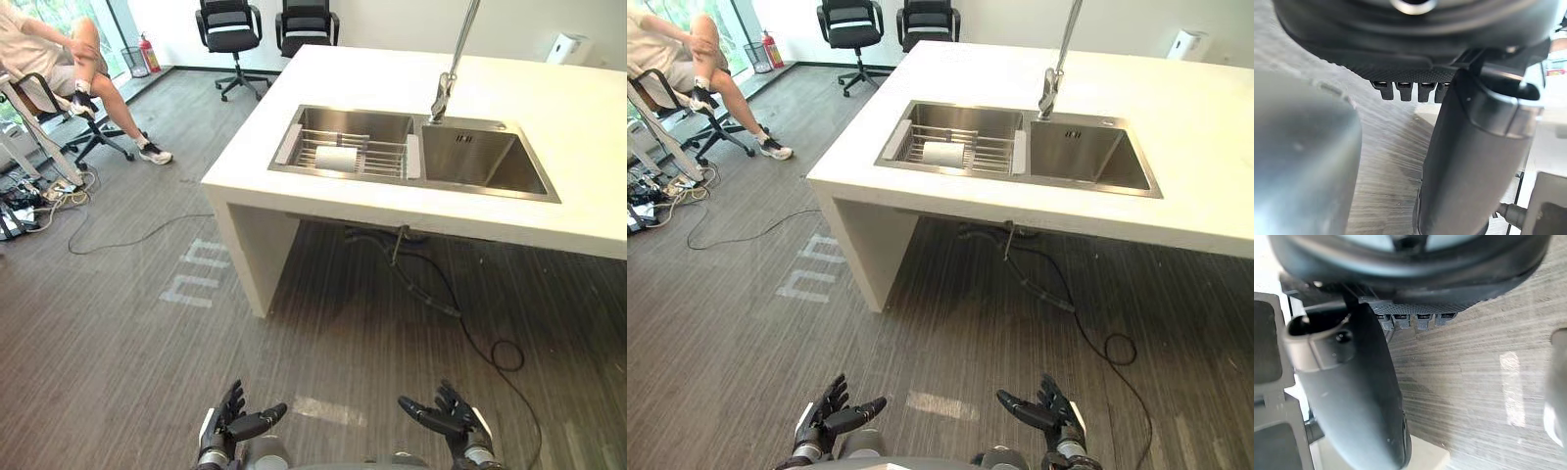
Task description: Walk over to the sink, pick up the cup, carry it to the dishwasher, place the cup inside the dishwasher, then close the dishwasher door
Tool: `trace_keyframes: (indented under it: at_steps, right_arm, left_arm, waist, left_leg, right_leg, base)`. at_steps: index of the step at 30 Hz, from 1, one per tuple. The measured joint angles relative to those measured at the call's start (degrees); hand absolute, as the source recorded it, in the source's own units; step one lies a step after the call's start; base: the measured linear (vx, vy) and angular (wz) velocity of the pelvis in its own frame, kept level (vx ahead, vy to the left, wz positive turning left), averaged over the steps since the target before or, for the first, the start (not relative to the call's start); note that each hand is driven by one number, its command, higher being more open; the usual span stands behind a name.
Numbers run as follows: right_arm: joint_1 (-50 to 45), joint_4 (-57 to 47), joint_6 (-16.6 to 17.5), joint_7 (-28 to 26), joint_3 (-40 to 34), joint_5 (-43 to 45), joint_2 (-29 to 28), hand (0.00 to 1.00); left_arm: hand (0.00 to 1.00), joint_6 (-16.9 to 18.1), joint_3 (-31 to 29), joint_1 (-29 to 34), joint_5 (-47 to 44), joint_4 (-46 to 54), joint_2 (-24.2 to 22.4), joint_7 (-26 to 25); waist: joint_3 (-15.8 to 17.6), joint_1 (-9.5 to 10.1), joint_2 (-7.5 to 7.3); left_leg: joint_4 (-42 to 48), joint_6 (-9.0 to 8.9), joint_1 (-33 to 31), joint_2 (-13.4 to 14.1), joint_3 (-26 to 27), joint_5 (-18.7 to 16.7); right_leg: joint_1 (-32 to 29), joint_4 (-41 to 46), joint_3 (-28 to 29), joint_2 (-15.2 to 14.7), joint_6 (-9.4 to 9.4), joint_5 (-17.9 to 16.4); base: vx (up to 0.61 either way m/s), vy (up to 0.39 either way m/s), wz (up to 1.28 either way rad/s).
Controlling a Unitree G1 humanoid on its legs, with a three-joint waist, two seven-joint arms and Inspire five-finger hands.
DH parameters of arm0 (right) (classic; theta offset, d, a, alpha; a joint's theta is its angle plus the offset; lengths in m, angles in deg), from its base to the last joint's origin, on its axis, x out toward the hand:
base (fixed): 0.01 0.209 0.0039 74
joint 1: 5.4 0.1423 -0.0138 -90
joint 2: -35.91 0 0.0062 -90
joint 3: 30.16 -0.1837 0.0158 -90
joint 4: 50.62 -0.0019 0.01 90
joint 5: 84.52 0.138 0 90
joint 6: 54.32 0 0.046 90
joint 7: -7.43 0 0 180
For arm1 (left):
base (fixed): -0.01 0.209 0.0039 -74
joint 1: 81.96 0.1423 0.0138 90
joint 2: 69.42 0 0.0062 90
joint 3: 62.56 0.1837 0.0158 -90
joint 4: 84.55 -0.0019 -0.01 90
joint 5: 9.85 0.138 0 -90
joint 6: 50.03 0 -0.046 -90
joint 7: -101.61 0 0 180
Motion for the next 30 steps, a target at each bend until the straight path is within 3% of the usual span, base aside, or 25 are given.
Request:
trace_keyframes:
  at_steps: [2, 4, 5, 6, 8, 10, 12, 14, 17, 20, 21, 22, 23, 24, 27, 30]
  right_arm:
    - [0.0, -0.46, 0.16, 0.86, -0.58, -0.01, 0.08, 1.0]
    - [-0.42, -1.21, 0.36, 1.4, 0.28, -0.04, 0.01, 1.0]
    - [-1.71, -2.41, 0.42, 1.62, 2.34, -0.07, -0.01, 1.0]
    - [-2.38, -2.89, 0.39, 1.7, 4.67, -0.12, -0.57, 1.0]
    - [-3.06, -5.37, 0.4, 1.61, 6.44, -0.69, -2.27, 1.0]
    - [-2.98, -6.63, 0.4, 1.27, 6.4, -1.24, -3.05, 1.0]
    - [-2.86, -6.1, 0.42, 0.62, 6.38, -1.86, -2.99, 1.0]
    - [-1.99, -4.17, 0.43, -0.2, 6.41, -1.87, -2.95, 1.0]
    - [-2.28, -2.28, 0.46, -1.1, 6.4, -2.01, -2.9, 1.0]
    - [-2.44, -1.63, 0.51, -1.37, 6.34, -2.13, -2.1, 1.0]
    - [-2.49, -1.73, 0.57, -1.33, 6.17, -2.01, -1.97, 1.0]
    - [-2.76, -1.75, 0.57, -1.12, 6.14, -1.82, -2.05, 1.0]
    - [-2.83, -1.76, 0.57, -1.09, 6.14, -1.82, -2.07, 1.0]
    - [-3.45, -1.79, 0.56, -0.84, 6.12, -1.79, -2.17, 1.0]
    - [-3.33, -2.25, 0.43, -0.46, 5.45, -0.28, -1.19, 1.0]
    - [-3.9, -2.17, -0.52, -0.31, 2.15, -0.02, -1.02, 1.0]
  left_arm:
    - [1.0, 0.09, -0.02, -0.01, -0.04, 1.64, -0.17, -0.23]
    - [1.0, 0.08, -0.05, 0.39, -0.08, 3.32, -0.35, -0.18]
    - [1.0, 0.09, -0.19, 0.94, -0.21, 4.13, -0.53, -0.13]
    - [1.0, 0.05, -0.61, 1.23, -1.11, 4.28, -0.55, -0.14]
    - [1.0, 0.01, -1.32, 1.12, -1.46, 6.77, -0.28, -0.93]
    - [1.0, 0.05, -1.06, 0.73, -1.0, 9.74, -0.9, -2.42]
    - [1.0, 0.17, 0.19, 1.2, 0.24, 12.69, -1.01, -4.66]
    - [1.0, 0.34, 0.13, 2.59, 1.73, 14.75, -0.31, -7.11]
    - [1.0, 0.79, -0.24, 5.28, 2.57, 19.15, 1.95, -10.37]
    - [1.0, 1.57, -2.98, 5.14, 3.57, 23.49, 2.72, -13.74]
    - [1.0, 2.24, -4.29, 5.01, 3.9, 26.0, 2.74, -14.66]
    - [1.0, 3.5, -5.68, 5.2, 4.15, 29.31, 3.06, -15.66]
    - [1.0, 3.62, -5.91, 5.32, 4.21, 30.05, 3.11, -15.8]
    - [1.0, 4.13, -7.2, 6.05, 4.75, 33.21, 3.43, -16.33]
    - [1.0, 5.34, -9.61, 7.48, 7.54, 40.92, 3.0, -19.1]
    - [1.0, 5.84, -11.72, 7.54, 10.98, 48.27, 3.01, -22.2]
  waist:
    - [0.82, 0.24, -0.34]
    - [1.75, 0.52, 0.16]
    - [1.86, 1.09, 0.66]
    - [1.58, 1.94, 0.34]
    - [1.43, 2.09, -2.16]
    - [1.28, 2.71, -3.09]
    - [0.93, 2.76, -3.55]
    - [0.77, 2.69, -3.67]
    - [0.58, 2.53, -3.24]
    - [0.58, 2.56, -2.38]
    - [0.58, 2.51, -2.36]
    - [0.44, 2.77, -2.61]
    - [0.42, 2.77, -2.67]
    - [0.03, 2.57, -2.95]
    - [-1.97, 3.14, -0.2]
    - [-2.03, 3.41, 0.63]
  left_leg:
    - [-10.29, -0.29, -2.28, -3.95, 0.17, 2.47]
    - [-17.77, -0.23, -3.84, -4.91, -0.04, 8.79]
    - [-19.45, 0.47, -4.0, -4.18, 0.0, 14.57]
    - [-16.56, 5.45, -3.23, -3.8, 0.82, 16.3]
    - [-11.78, 5.31, -4.64, -4.61, 2.0, 10.96]
    - [-7.82, 6.9, -5.66, -5.43, 2.99, 6.21]
    - [-5.73, 7.71, -3.95, -7.53, 3.52, 1.75]
    - [-5.75, 7.89, -0.96, -8.26, 3.71, -0.61]
    - [-7.24, 7.58, 3.85, -7.95, 2.72, -1.5]
    - [-11.88, 6.24, 7.65, -6.7, 0.59, -0.74]
    - [-13.3, 5.43, 8.84, -6.25, -0.43, -0.48]
    - [-13.86, 3.94, 10.35, -5.84, -1.16, -0.64]
    - [-13.92, 3.62, 10.67, -5.78, -1.43, -0.74]
    - [-13.98, 2.51, 11.86, -5.63, -2.84, -1.2]
    - [-16.45, -0.23, 12.18, -2.22, -4.1, 0.05]
    - [-10.01, -0.78, 9.02, -0.68, -5.13, 3.66]
  right_leg:
    - [1.75, -1.73, 0.3, -1.38, 0.41, -0.48]
    - [3.15, -1.27, 1.31, -1.65, 2.5, -1.66]
    - [3.88, 0.86, 2.73, -1.34, 4.19, -3.64]
    - [4.29, 3.87, 4.69, -2.02, 5.4, -6.23]
    - [3.73, 5.8, 5.78, -4.32, 5.68, -8.93]
    - [3.6, 7.59, 6.48, -6.32, 6.79, -10.06]
    - [-1.01, 21.4, 10.23, -10.3, 7.17, -9.03]
    - [-5.66, 33.41, 13.35, -12.25, 8.34, -5.8]
    - [-8.45, 35.88, 10.72, -11.16, 7.34, -7.85]
    - [-12.25, 24.14, 5.16, -8.07, 6.05, -8.42]
    - [-13.85, 19.32, 4.16, -8.02, 5.72, -7.39]
    - [-15.37, 13.99, 4.26, -7.95, 4.51, -2.36]
    - [-15.5, 13.24, 4.29, -7.91, 3.78, -0.49]
    - [-15.16, 12.06, 4.52, -7.71, 2.96, 5.25]
    - [-13.54, 8.73, 2.46, -4.02, 1.54, 4.34]
    - [-10.66, 5.33, 0.79, -2.73, 0.6, 3.85]
  base:
    - [0.26, 0.027, -0.08]
    - [0.29, 0.113, -0.3]
    - [0.37, 0.214, -0.59]
    - [0.39, 0.219, -0.55]
    - [0.33, 0.163, -0.32]
    - [0.32, 0.17, -0.14]
    - [0.34, 0.182, 0.04]
    - [0.32, 0.114, -0.01]
    - [0.41, 0.018, 0.15]
    - [0.31, -0.093, 0.32]
    - [0.31, -0.169, 0.36]
    - [0.32, -0.194, 0.33]
    - [0.27, -0.193, 0.38]
    - [0.24, -0.212, 0.28]
    - [0.25, -0.237, 0.09]
    - [0.15, -0.175, 0.16]
